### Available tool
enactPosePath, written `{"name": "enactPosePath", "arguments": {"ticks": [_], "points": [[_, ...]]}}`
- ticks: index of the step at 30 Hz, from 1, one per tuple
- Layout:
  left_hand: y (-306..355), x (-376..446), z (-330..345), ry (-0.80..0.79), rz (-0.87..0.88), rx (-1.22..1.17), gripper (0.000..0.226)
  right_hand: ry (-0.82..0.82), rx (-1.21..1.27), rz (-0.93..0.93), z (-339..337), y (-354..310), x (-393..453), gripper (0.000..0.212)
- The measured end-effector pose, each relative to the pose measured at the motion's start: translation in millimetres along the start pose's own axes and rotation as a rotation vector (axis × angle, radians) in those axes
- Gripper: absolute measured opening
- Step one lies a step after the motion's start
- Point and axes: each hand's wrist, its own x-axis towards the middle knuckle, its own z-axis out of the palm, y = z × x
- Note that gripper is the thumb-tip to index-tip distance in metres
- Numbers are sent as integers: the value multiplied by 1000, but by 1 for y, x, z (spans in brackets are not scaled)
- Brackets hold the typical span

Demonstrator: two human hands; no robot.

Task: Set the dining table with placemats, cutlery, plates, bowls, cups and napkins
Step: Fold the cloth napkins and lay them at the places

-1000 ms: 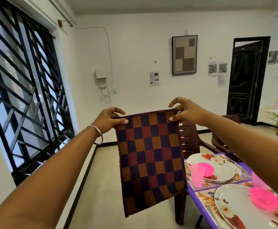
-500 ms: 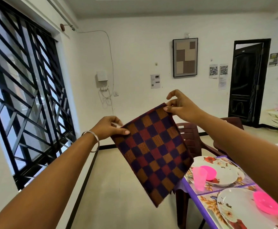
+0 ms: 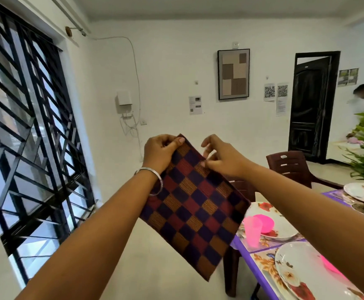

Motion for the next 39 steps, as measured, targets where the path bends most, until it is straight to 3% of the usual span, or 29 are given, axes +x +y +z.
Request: {"name": "enactPosePath", "arguments": {"ticks": [5, 12, 16, 19, 24, 28, 31, 34, 39], "points": [[1, 14, -34, 122, -43, -161, 15, -113, -172, 110, 6, 44, -23, 26], [0, 12, -66, 189, -71, -174, 13, 46, -323, 128, 19, 52, -15, 13], [-7, 8, -80, 223, -102, -163, 14, 118, -327, 256, 22, 45, -5, 11], [-15, 5, -91, 218, -124, -117, 16, 101, -214, 365, 22, 39, 4, 5], [-35, 0, -111, 261, -192, -54, 16, 124, 72, 550, 22, 38, 18, 16], [-50, -10, -127, 316, -253, -76, 15, 216, 891, 736, 20, 29, 26, 27], [-56, -20, -132, 328, -270, -112, 12, 145, 1124, 702, 20, 23, 28, 36], [-56, -24, -140, 368, -293, -176, 13, 80, 1025, 617, 29, 15, 26, 28], [-46, -23, -156, 367, -255, -182, 13, 12, 501, 433, 33, 6, 30, 14]]}}
